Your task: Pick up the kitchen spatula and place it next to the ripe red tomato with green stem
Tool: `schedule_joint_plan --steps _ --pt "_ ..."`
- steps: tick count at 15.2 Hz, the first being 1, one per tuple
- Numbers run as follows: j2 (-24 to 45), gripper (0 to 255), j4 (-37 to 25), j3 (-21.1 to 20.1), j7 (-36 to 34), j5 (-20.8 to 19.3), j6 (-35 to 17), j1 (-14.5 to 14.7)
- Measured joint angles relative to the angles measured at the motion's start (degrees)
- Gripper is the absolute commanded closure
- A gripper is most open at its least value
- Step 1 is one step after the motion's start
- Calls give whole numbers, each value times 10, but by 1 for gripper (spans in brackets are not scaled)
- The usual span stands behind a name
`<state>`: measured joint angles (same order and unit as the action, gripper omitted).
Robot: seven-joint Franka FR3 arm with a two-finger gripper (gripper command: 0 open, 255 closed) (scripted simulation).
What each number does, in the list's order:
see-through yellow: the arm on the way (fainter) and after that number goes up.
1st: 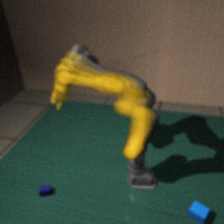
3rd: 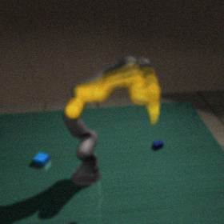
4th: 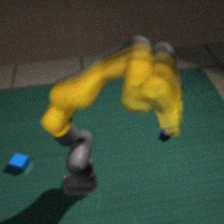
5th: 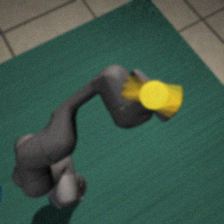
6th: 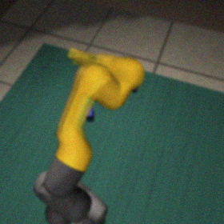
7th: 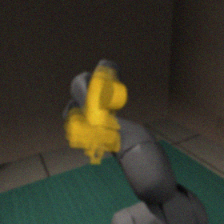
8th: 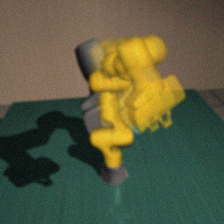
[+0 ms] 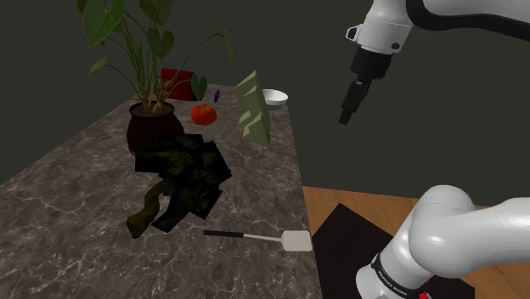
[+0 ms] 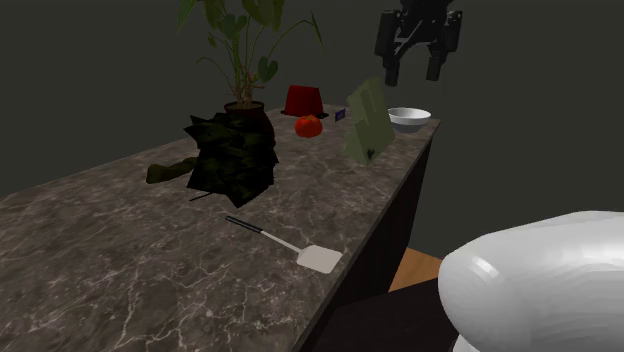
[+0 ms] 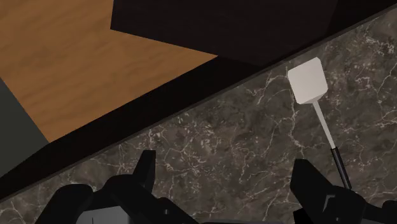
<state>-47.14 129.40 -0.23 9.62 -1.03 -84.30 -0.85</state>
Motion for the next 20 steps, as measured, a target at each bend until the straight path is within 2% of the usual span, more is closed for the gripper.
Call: schedule_joint_plan --steps 4,13,20 --pt "0 0 28 -11 3 10 -29 12" --pt "26 0 140 -66 11 56 -172 71" --pt "103 0 181 -117 18 89 -296 117"
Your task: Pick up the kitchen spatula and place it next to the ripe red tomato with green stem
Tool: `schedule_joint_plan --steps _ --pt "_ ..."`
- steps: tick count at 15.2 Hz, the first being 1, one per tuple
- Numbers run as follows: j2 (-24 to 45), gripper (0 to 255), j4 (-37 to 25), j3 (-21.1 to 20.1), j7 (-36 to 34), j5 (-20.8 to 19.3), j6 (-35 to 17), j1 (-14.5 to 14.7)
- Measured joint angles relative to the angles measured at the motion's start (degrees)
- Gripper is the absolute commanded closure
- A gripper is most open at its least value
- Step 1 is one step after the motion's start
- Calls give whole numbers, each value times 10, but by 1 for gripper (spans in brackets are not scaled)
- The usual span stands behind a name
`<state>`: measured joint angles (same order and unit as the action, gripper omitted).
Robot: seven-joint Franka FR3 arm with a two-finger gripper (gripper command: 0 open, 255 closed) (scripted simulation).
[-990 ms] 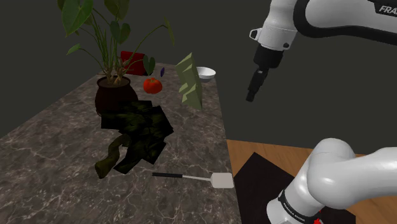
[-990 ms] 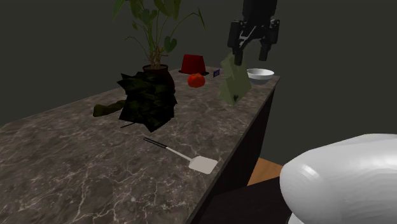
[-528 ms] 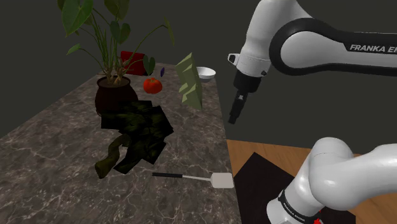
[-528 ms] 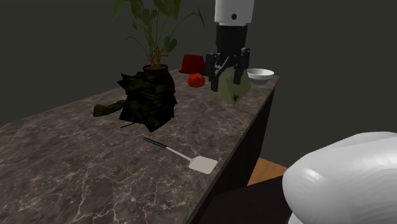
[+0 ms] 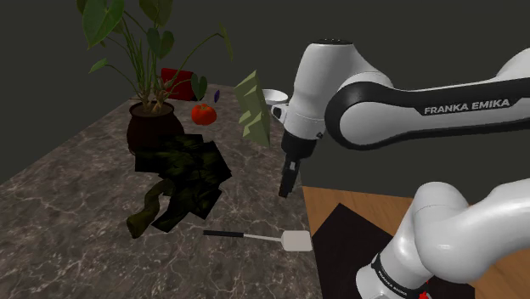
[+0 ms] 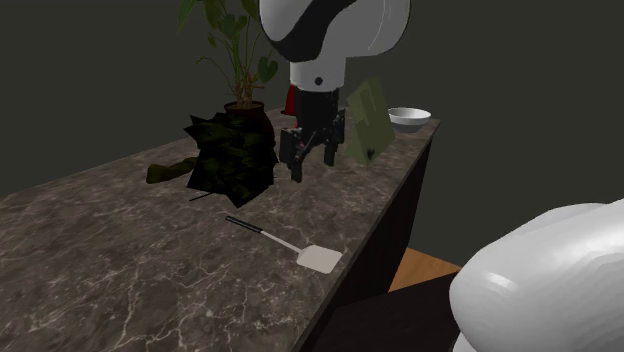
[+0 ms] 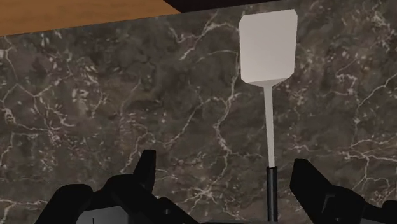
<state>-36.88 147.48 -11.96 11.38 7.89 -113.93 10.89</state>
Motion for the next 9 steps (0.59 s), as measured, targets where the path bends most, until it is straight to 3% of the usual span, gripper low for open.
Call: schedule_joint_plan --steps 9 --pt "118 0 35 -67 8 28 -163 53"
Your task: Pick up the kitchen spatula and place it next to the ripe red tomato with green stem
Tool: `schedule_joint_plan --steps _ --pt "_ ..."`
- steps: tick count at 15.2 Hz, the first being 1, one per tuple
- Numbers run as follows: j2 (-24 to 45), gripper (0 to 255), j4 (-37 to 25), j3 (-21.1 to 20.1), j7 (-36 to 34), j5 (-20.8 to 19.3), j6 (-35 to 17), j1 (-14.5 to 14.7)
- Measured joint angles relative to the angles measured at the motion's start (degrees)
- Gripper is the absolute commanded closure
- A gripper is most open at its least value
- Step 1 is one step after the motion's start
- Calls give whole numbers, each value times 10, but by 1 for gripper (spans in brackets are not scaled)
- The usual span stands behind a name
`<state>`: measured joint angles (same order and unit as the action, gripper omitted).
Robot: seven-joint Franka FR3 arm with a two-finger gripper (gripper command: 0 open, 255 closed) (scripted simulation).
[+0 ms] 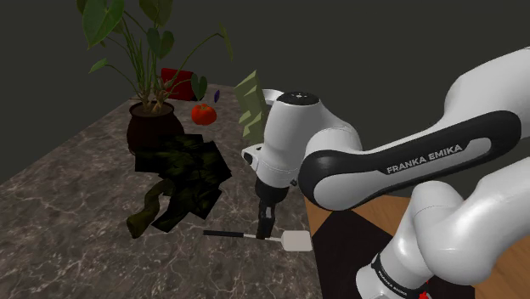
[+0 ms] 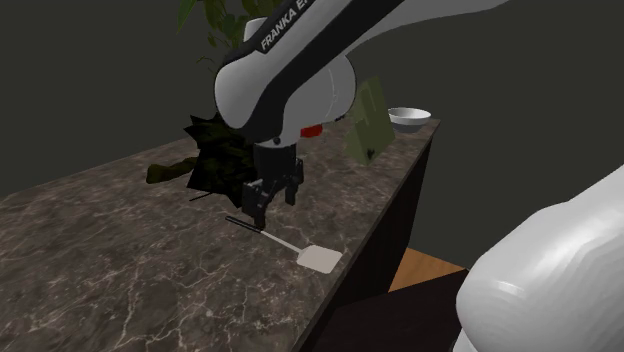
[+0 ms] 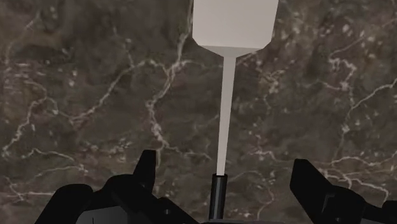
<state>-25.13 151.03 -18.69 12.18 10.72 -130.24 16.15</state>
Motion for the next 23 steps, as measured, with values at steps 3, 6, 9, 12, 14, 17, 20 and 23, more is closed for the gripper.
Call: schedule_joint_plan --steps 3,6,9,12,14,17,20,23 --pt "21 0 10 -8 -1 2 -32 4" --pt "41 0 21 -13 -1 0 -63 2" --pt "58 0 27 -18 -5 -2 -86 1" --pt "61 0 28 -18 -5 -2 -90 0" --pt "61 0 28 -18 -5 -2 -91 0" --pt "61 255 28 -18 -5 -2 -91 0" --pt "61 255 28 -18 -5 -2 -91 0" --pt "61 255 28 -18 -5 -2 -91 0"
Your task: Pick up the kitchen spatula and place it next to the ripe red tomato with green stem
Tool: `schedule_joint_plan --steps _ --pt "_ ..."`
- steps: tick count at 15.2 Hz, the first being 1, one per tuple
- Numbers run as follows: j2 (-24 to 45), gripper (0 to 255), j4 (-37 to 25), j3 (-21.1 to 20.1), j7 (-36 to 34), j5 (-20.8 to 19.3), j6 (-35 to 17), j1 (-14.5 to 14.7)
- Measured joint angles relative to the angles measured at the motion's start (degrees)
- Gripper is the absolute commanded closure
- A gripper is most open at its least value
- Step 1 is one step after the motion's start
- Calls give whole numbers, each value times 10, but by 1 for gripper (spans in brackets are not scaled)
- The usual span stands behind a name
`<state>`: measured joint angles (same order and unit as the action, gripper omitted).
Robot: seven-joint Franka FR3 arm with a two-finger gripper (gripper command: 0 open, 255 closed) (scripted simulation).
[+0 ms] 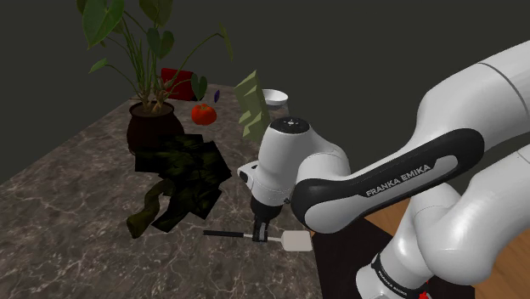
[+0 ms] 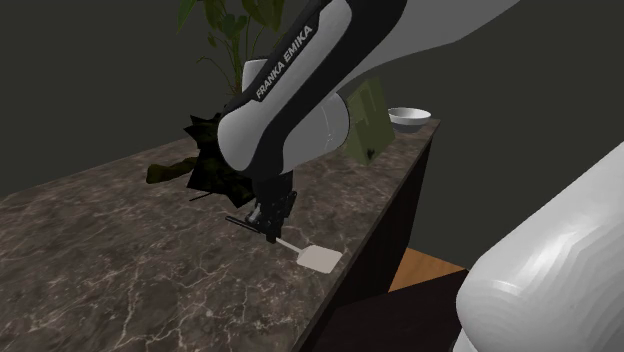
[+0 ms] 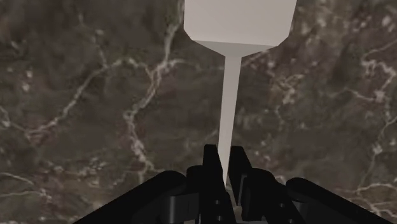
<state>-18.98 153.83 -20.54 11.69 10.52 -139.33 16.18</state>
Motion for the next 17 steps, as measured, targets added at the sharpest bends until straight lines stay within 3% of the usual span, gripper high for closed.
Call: schedule_joint_plan --steps 5,17 --pt "-14 255 -5 3 1 2 19 2" --pt "-74 255 -58 20 7 1 131 3"
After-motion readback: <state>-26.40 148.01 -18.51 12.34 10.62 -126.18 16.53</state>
